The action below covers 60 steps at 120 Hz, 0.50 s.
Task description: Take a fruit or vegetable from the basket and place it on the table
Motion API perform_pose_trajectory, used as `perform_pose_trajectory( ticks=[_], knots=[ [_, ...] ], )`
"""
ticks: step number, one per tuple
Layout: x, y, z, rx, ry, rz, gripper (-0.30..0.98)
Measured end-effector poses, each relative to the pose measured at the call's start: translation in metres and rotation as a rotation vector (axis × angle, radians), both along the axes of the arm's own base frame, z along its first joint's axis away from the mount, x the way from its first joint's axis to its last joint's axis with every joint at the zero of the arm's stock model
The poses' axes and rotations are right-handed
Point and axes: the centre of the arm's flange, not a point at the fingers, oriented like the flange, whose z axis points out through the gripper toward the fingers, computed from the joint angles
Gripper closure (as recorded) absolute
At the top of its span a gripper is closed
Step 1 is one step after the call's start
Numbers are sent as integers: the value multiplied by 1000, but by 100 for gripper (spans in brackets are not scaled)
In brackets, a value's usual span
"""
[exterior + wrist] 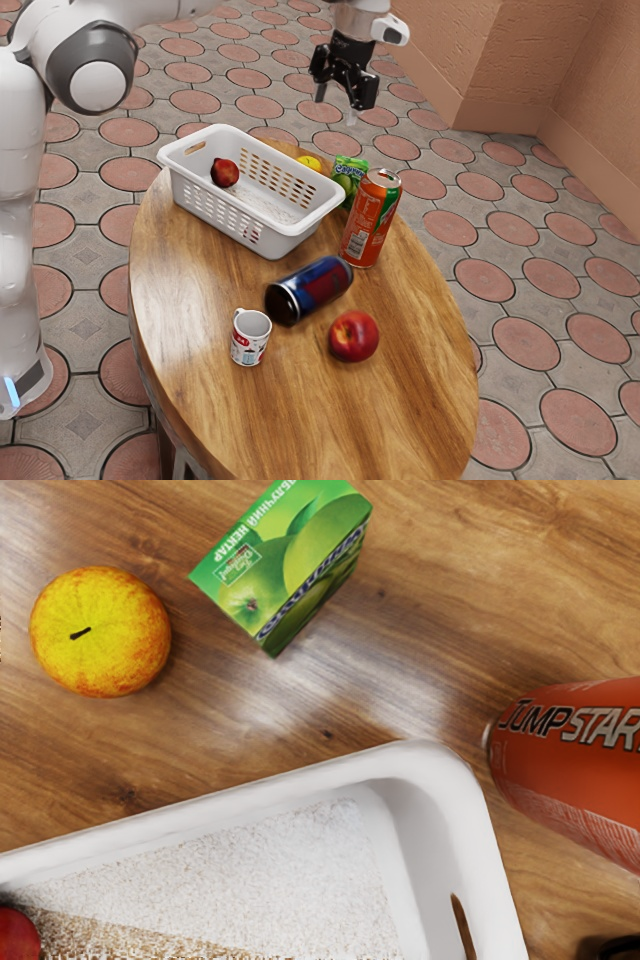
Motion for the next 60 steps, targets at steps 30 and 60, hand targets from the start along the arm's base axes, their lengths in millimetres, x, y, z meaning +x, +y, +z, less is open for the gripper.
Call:
perform_pose_trajectory(
  ticks=[30, 60],
  knots=[
    [-21, -23, 2, -28, 12, 118, 0],
    [-81, -19, -28, -69, 22, 262, 0]
  ],
)
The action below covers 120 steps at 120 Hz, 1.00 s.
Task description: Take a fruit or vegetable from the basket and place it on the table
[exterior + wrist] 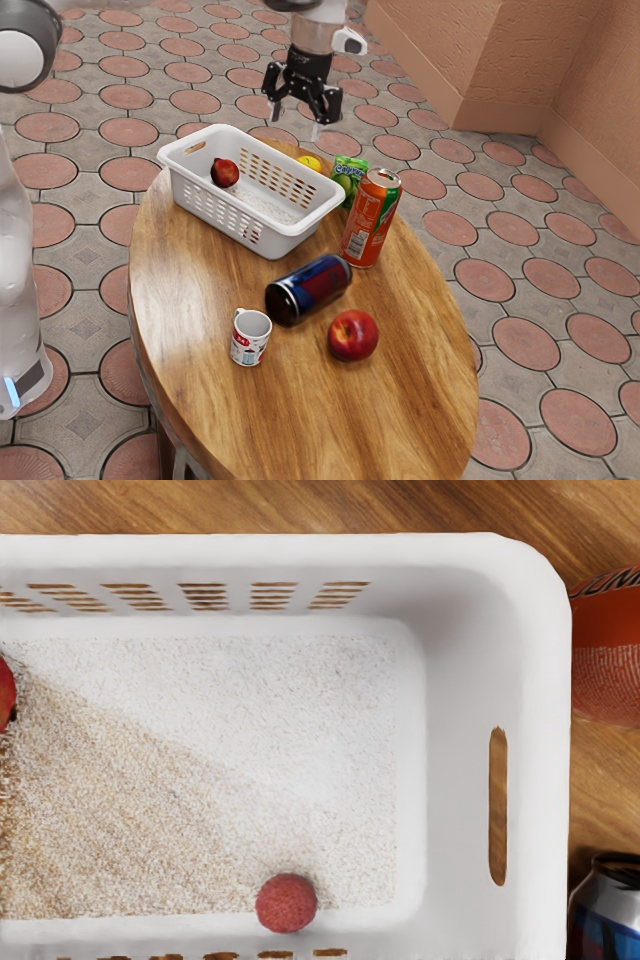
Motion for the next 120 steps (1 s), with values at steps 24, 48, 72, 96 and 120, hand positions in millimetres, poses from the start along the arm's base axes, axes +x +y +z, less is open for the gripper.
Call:
perform_pose_trajectory(
  ticks=[24, 48, 72, 96, 120],
  knots=[
    [-9, -6, -11, -1, -8, 64, 0],
    [-37, -8, -22, 12, 8, 106, 0],
    [-42, -5, -40, 62, 67, 90, 0],
    [-46, -4, -58, 99, 114, 33, 0],
    [-47, 1, -82, 151, 140, -31, 0]
  ],
)
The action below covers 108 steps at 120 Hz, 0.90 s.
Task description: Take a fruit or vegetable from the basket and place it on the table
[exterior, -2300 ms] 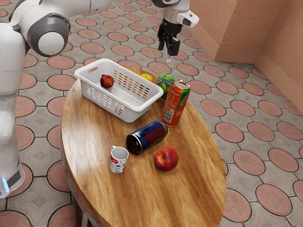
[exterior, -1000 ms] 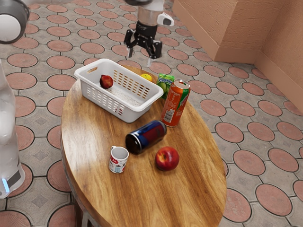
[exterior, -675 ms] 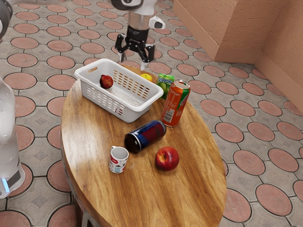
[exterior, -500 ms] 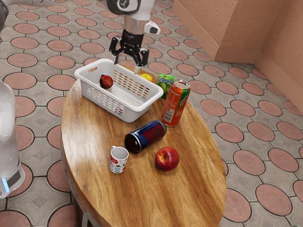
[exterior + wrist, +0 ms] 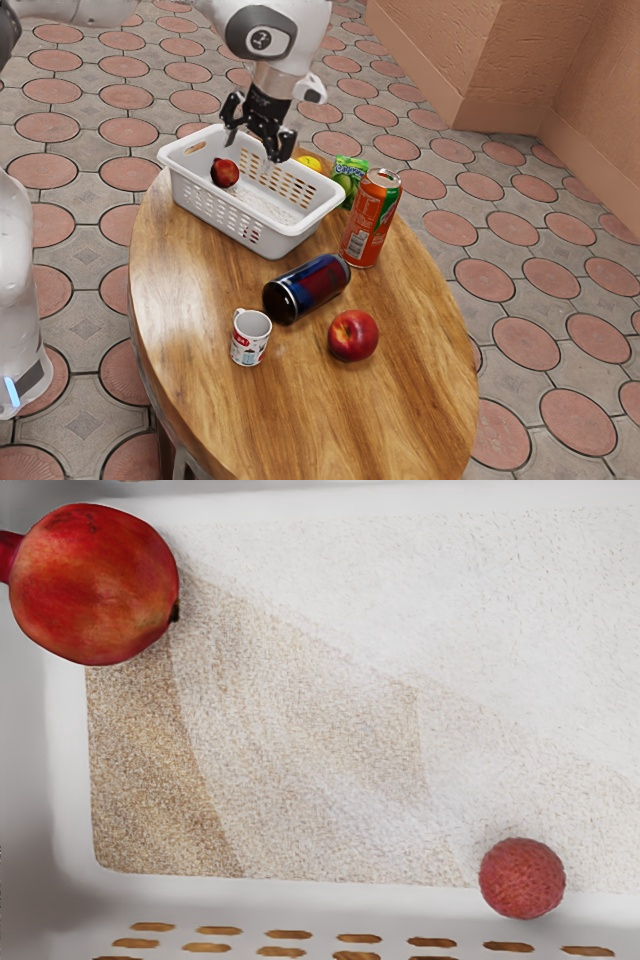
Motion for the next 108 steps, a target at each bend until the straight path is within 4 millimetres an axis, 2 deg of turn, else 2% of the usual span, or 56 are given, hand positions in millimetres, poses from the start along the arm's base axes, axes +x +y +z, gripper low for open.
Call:
perform_pose_trajectory(
  ticks=[46, 68, 108],
  knots=[
    [18, 1, -5, 6, -173, -42, 0],
    [20, -2, -18, -10, -213, -47, 0],
    [25, -1, -22, -26, -240, -44, 0]
  ],
)
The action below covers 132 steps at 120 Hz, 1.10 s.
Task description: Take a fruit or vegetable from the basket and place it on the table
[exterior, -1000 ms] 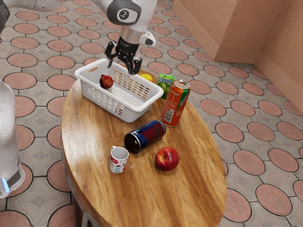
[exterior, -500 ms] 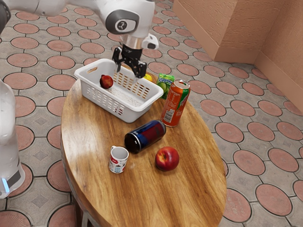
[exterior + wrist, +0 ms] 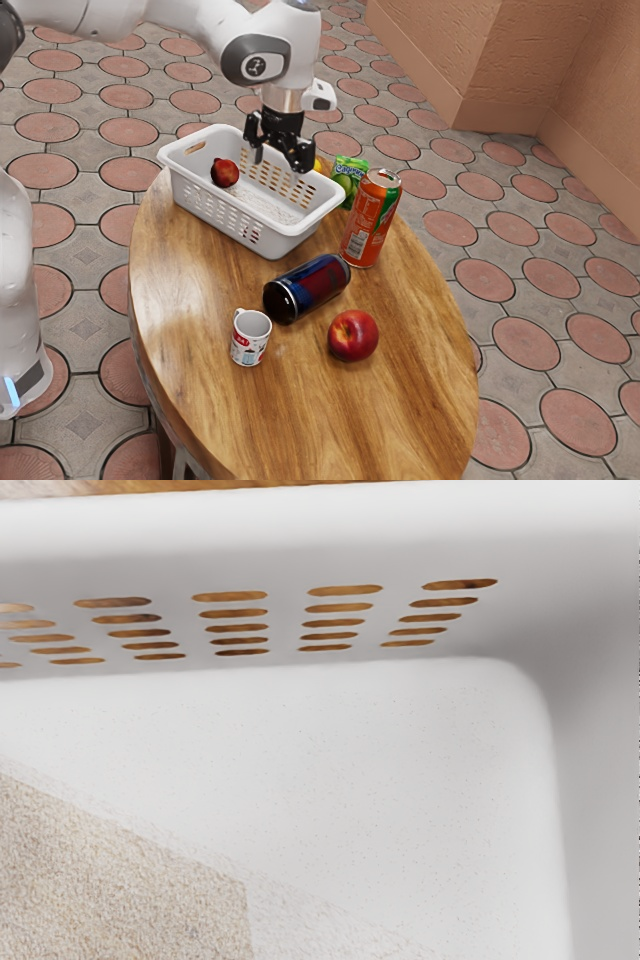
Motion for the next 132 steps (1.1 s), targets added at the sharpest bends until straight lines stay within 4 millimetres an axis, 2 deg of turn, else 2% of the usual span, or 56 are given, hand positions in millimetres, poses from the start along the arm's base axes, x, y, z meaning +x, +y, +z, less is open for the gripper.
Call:
perform_pose_trajectory(
  ticks=[41, 132],
  knots=[
    [0, 1, -5, -3, 1, -2, 0],
    [-6, -6, -56, -22, 40, 6, 0]
  ],
)
